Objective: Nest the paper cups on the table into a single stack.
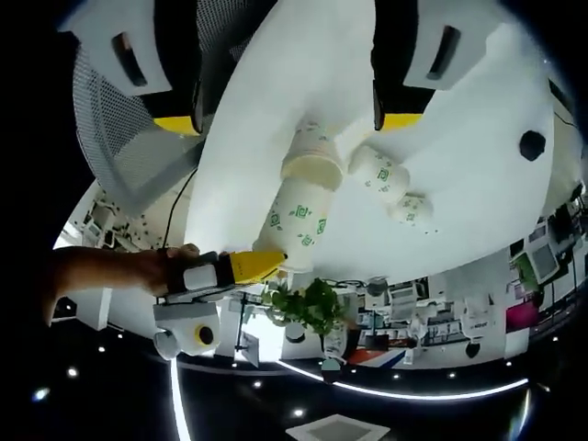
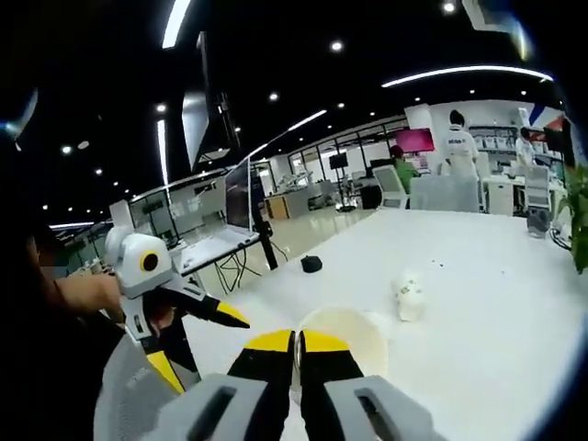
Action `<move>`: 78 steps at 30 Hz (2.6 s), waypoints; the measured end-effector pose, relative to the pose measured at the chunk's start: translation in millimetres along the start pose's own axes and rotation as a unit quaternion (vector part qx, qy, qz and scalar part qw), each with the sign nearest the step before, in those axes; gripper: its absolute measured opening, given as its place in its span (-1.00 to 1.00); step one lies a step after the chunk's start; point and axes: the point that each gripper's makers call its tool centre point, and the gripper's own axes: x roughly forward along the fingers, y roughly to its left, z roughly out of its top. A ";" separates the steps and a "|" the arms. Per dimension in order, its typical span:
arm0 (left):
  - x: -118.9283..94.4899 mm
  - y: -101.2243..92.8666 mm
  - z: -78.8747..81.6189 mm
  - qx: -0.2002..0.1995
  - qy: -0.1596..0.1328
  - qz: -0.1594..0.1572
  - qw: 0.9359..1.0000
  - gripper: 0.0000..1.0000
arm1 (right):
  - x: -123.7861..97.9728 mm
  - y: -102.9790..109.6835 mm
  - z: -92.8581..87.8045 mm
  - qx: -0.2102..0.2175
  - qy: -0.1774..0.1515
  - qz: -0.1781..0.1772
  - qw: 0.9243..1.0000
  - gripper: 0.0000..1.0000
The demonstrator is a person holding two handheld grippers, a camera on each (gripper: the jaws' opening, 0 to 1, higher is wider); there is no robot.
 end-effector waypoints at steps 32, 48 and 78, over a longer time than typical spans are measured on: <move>-8.4 8.0 -5.5 0.034 -0.006 0.030 0.999 0.67 | 40.6 6.9 -40.2 -0.110 0.089 -0.002 0.990 -1.00; -13.2 10.9 -12.6 0.022 -0.002 0.038 0.999 0.61 | 55.2 8.5 -60.6 -0.054 0.104 0.016 0.993 -0.96; -15.2 16.5 -19.2 0.011 0.010 0.049 0.999 0.61 | 64.5 10.2 -80.2 0.023 0.098 0.017 0.995 -0.95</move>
